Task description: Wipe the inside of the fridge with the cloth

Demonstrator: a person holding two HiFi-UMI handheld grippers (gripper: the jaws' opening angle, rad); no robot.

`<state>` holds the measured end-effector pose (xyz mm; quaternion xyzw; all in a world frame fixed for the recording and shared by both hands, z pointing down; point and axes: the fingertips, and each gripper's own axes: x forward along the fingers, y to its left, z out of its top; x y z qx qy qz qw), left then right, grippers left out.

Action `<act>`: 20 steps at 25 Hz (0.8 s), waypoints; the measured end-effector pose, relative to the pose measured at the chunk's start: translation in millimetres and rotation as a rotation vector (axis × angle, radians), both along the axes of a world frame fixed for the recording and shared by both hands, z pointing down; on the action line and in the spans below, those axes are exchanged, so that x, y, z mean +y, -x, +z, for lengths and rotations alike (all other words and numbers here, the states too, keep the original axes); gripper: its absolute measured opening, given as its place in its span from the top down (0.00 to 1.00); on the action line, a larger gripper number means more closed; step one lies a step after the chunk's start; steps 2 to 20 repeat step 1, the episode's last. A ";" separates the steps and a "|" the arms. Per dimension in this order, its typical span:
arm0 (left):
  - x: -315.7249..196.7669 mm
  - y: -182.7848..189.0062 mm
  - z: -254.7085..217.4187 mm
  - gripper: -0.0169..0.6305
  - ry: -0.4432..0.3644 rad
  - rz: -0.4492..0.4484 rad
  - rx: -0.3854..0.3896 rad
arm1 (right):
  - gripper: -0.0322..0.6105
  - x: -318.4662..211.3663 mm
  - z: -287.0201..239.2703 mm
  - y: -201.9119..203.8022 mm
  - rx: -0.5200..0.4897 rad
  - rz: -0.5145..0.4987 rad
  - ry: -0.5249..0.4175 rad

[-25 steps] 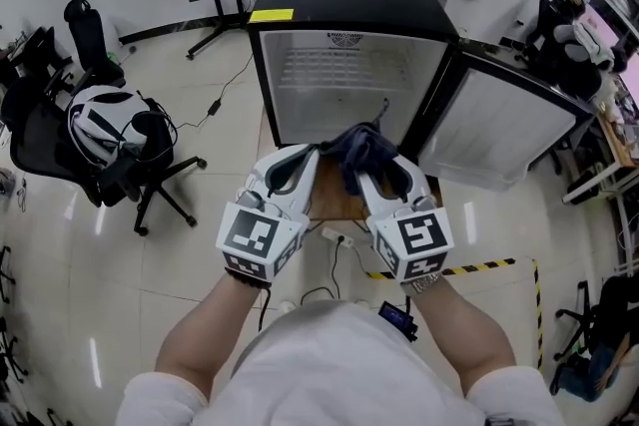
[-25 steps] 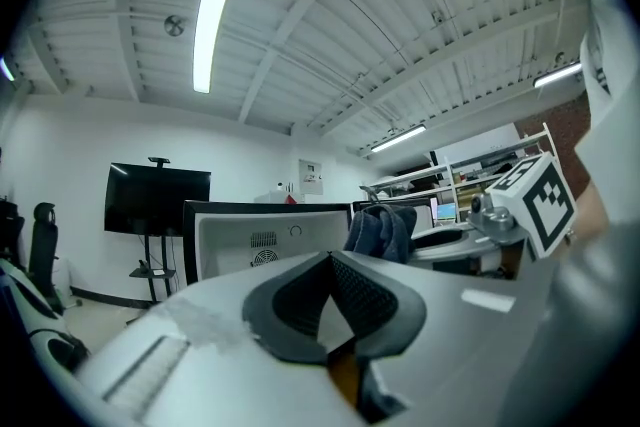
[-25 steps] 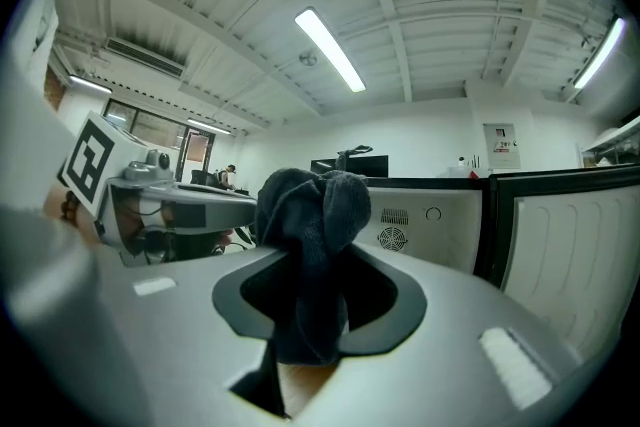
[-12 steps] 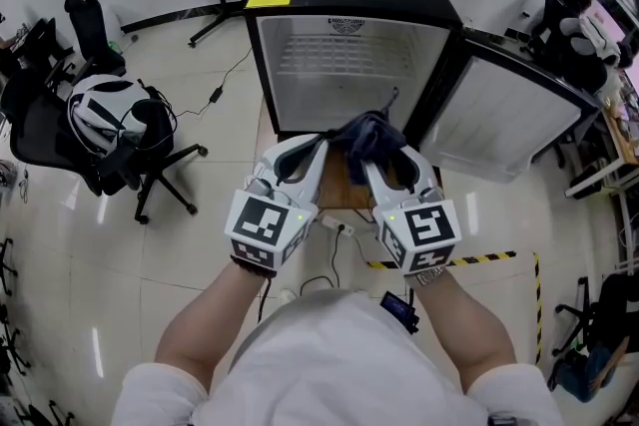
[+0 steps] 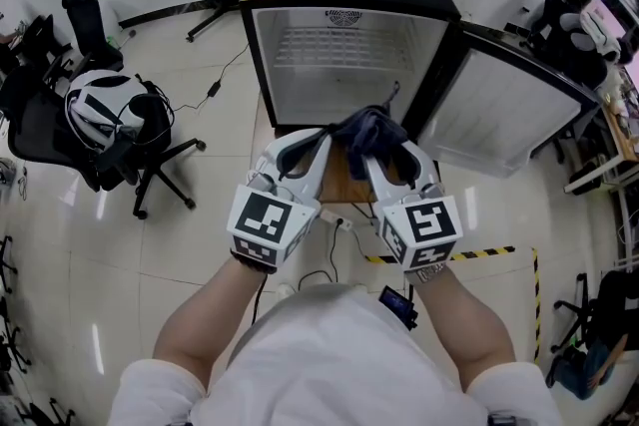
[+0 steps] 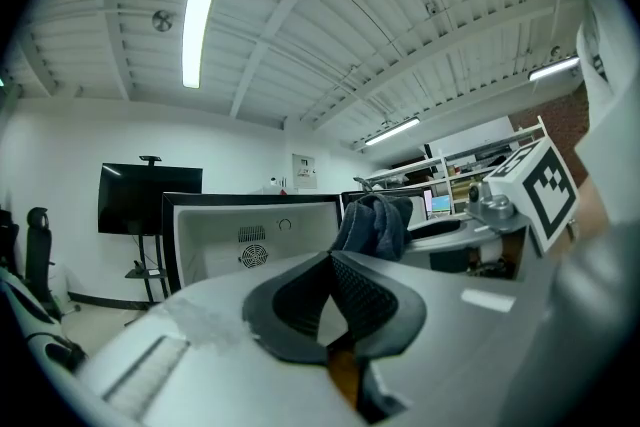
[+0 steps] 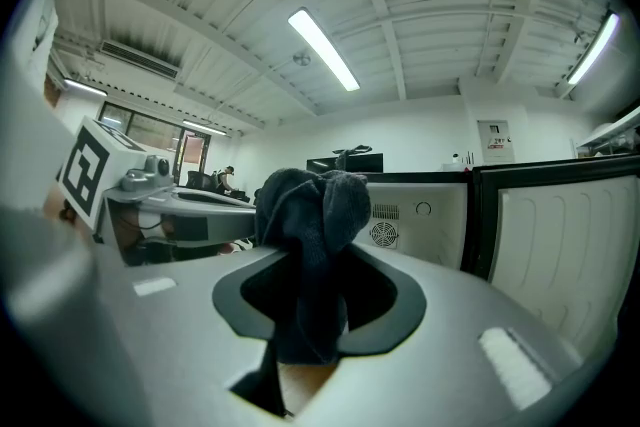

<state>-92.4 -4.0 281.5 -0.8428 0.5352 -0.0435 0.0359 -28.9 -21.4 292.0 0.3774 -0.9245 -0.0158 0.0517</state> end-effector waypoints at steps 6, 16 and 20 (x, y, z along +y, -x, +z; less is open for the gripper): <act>-0.3 -0.8 -0.1 0.96 0.001 0.001 0.000 | 0.78 -0.4 0.3 -0.8 -0.001 0.001 0.000; -0.3 -0.8 -0.1 0.96 0.001 0.001 0.000 | 0.78 -0.4 0.3 -0.8 -0.001 0.001 0.000; -0.3 -0.8 -0.1 0.96 0.001 0.001 0.000 | 0.78 -0.4 0.3 -0.8 -0.001 0.001 0.000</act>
